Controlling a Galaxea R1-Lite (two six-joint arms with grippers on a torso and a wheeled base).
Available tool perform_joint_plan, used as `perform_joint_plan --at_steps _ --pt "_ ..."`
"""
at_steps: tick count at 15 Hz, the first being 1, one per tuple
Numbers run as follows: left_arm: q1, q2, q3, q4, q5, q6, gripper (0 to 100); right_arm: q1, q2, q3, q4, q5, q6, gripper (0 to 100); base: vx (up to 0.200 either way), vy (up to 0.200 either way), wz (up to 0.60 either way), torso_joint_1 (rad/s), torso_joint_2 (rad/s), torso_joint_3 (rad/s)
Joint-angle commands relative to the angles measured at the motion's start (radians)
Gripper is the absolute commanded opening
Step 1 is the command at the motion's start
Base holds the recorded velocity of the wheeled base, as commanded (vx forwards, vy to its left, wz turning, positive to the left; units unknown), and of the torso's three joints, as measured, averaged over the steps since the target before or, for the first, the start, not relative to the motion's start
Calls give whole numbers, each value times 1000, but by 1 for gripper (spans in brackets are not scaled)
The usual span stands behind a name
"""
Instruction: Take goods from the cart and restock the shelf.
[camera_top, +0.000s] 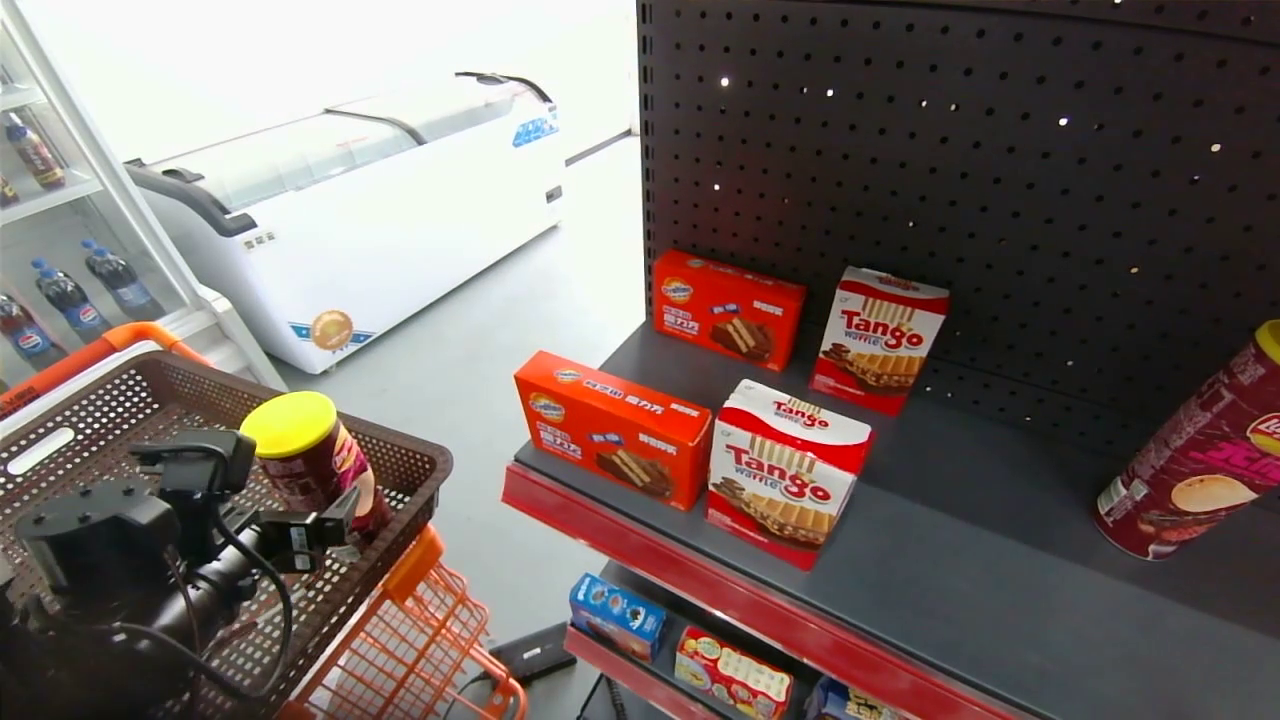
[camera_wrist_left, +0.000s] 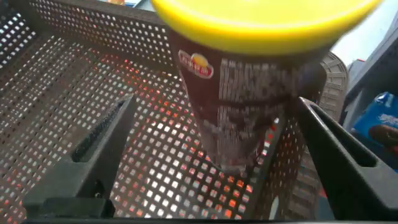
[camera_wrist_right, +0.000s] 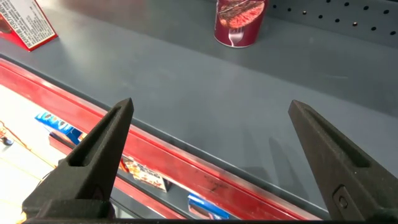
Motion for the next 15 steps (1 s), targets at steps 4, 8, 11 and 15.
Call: perform_joint_plan --at_steps 4,8,11,15 --pt "-3 120 -119 -3 -1 1 100 0 1 0 0 0 0 100 0 0 0 0 0 0" --pt "0 162 -182 -3 -1 -2 100 0 1 0 0 0 0 100 0 0 0 0 0 0" --pt "-3 174 -238 -3 -1 -2 0 0 1 0 0 0 0 100 0 0 0 0 0 0" --pt "-21 160 -228 32 -2 -9 0 0 1 0 0 0 0 100 0 0 0 0 0 0"
